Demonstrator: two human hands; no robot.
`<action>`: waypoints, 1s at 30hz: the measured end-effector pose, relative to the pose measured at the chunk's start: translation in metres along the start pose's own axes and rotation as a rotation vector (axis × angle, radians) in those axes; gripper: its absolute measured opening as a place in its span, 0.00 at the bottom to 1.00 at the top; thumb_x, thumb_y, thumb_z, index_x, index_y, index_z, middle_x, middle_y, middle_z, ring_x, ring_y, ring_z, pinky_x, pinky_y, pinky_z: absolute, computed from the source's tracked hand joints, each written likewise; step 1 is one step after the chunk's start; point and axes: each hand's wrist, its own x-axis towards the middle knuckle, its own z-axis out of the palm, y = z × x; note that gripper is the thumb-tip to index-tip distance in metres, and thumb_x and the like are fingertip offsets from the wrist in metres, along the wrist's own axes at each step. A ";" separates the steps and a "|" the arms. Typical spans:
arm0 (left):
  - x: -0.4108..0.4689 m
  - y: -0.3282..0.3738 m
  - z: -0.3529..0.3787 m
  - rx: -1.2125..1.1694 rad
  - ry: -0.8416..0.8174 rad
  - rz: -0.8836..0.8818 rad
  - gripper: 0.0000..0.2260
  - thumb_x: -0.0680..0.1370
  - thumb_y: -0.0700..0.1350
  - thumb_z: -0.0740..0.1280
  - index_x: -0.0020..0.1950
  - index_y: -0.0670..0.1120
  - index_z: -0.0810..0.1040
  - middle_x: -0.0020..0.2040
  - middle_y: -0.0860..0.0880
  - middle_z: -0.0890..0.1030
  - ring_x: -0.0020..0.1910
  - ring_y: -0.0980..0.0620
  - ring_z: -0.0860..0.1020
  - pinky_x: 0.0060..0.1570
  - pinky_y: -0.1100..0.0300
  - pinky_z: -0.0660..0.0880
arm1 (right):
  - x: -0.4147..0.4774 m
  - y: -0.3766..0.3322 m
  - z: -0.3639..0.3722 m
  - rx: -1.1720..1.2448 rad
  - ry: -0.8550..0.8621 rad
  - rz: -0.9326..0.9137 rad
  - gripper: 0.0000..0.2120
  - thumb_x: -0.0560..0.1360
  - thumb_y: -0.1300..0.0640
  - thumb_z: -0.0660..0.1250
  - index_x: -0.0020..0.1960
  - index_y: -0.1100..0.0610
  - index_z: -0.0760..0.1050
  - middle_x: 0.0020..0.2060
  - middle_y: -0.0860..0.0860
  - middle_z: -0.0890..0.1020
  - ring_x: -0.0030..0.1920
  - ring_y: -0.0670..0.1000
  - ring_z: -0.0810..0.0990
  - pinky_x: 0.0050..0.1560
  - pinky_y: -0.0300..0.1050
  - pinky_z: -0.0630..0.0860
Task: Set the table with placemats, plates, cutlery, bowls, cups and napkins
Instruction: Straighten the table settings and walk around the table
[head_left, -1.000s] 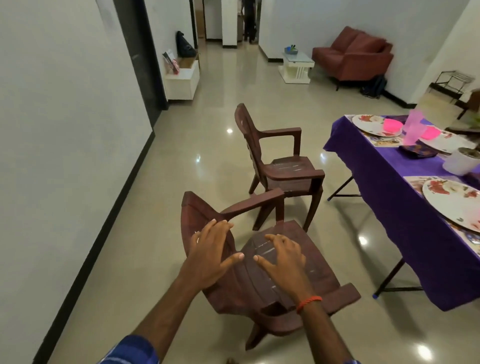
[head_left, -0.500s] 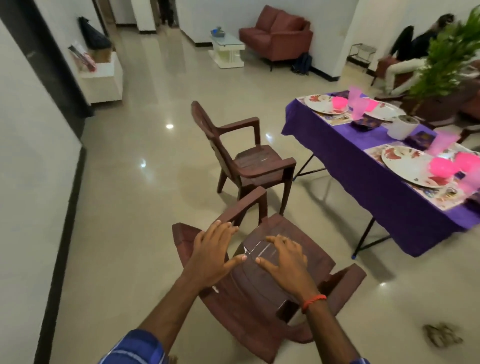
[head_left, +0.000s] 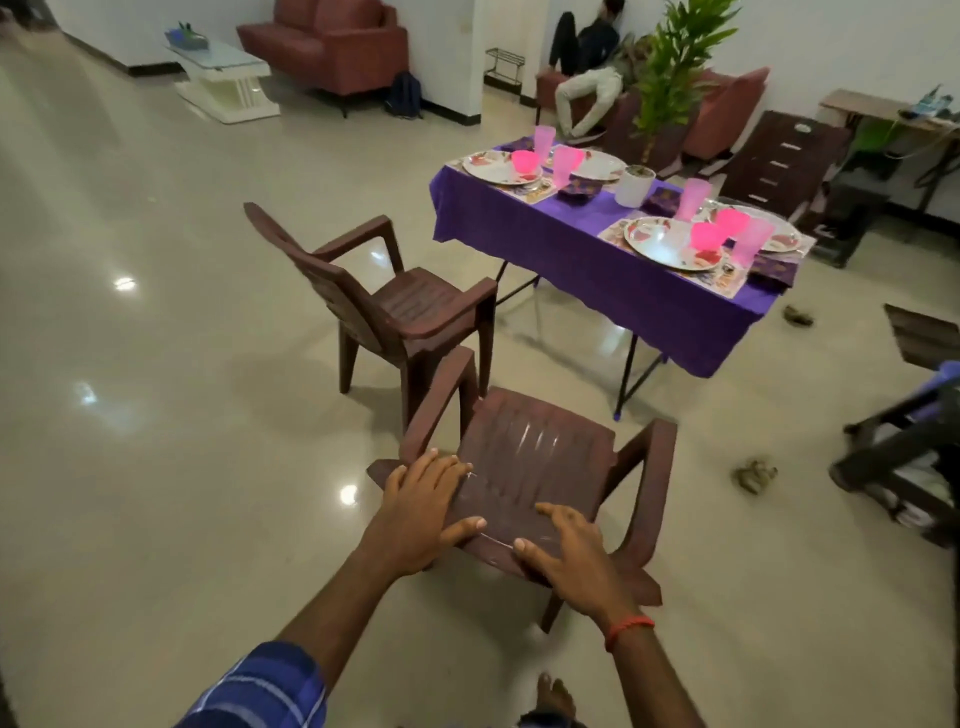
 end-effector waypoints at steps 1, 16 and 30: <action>-0.003 -0.003 0.001 0.001 -0.015 0.026 0.36 0.78 0.73 0.53 0.80 0.55 0.59 0.80 0.54 0.61 0.82 0.51 0.52 0.77 0.44 0.54 | -0.008 -0.002 0.005 -0.040 0.004 -0.005 0.34 0.74 0.30 0.62 0.75 0.45 0.65 0.72 0.46 0.69 0.71 0.49 0.67 0.68 0.46 0.69; -0.003 -0.027 -0.005 0.119 -0.163 0.228 0.48 0.67 0.82 0.57 0.81 0.59 0.56 0.83 0.54 0.55 0.83 0.50 0.47 0.79 0.43 0.46 | -0.013 -0.003 0.052 -0.501 0.280 -0.053 0.05 0.73 0.45 0.68 0.46 0.43 0.80 0.35 0.43 0.84 0.38 0.46 0.83 0.42 0.47 0.75; 0.044 -0.038 0.001 0.165 -0.003 0.348 0.34 0.73 0.80 0.53 0.65 0.60 0.80 0.69 0.54 0.79 0.77 0.42 0.67 0.74 0.36 0.50 | 0.019 0.019 0.053 -0.541 0.391 -0.124 0.04 0.75 0.46 0.71 0.49 0.44 0.79 0.33 0.42 0.82 0.33 0.46 0.80 0.37 0.45 0.74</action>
